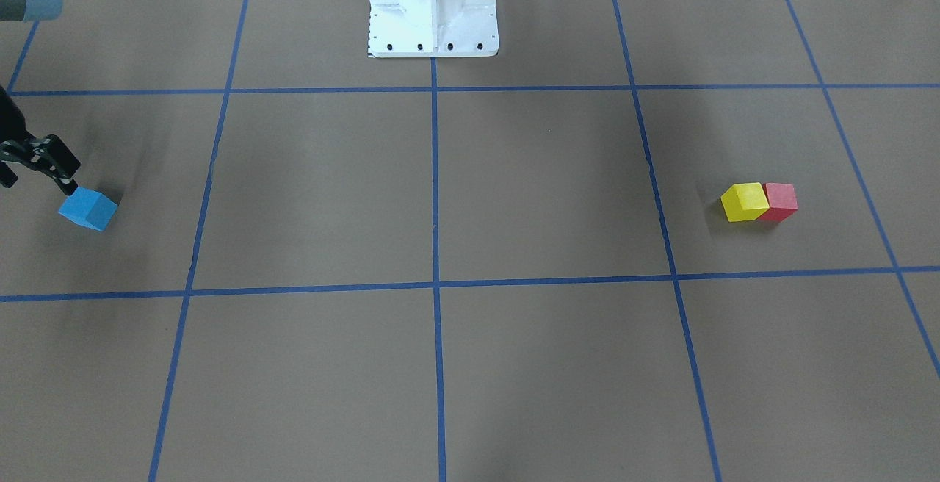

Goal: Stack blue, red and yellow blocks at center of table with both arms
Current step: 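Lower the right gripper onto the blue cube and close it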

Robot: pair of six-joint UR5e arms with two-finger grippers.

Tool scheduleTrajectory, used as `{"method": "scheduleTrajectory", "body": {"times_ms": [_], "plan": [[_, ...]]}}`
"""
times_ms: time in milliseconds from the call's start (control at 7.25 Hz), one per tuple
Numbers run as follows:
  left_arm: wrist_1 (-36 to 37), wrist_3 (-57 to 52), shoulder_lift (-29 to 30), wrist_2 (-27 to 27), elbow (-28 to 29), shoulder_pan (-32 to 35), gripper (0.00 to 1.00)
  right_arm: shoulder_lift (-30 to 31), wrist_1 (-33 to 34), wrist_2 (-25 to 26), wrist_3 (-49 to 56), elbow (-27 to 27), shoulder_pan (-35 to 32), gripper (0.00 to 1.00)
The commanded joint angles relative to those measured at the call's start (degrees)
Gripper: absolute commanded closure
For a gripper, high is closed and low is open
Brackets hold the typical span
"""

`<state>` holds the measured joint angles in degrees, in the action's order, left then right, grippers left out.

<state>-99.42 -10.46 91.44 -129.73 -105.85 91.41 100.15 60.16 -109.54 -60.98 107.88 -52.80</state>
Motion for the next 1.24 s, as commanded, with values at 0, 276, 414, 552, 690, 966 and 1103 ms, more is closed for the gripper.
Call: {"method": "scheduleTrajectory", "body": {"times_ms": [0, 276, 414, 552, 690, 966, 1103], "plan": [[-0.1, -0.1, 0.0, 0.0, -0.1, 0.0, 0.00, 0.4, -1.8, 5.5, -5.6, -1.9, 5.5, 0.04], [-0.1, -0.1, 0.0, 0.0, -0.2, 0.0, 0.00, -0.2, -9.2, 5.5, -5.7, -7.0, 5.9, 0.04], [-0.1, -0.1, 0.0, 0.0, -0.2, 0.0, 0.00, -0.2, -10.3, 5.5, -5.7, -8.2, 6.0, 0.04], [-0.1, -0.1, 0.0, 0.0, -0.2, 0.0, 0.00, -0.2, -10.3, 5.5, -5.6, -9.0, 6.7, 0.04], [-0.2, -0.1, 0.0, 0.0, -0.2, 0.0, 0.00, -0.4, -10.3, 5.4, -5.7, -9.0, 7.0, 0.37], [-0.7, -0.1, -0.1, 0.0, -0.1, 0.0, 0.00, -0.4, -10.3, 5.4, -4.8, -8.0, 7.1, 1.00], [-0.7, -0.1, -0.1, 0.0, -0.1, 0.0, 0.00, -0.7, -9.5, 4.8, -4.6, -5.5, 7.1, 1.00]]}}
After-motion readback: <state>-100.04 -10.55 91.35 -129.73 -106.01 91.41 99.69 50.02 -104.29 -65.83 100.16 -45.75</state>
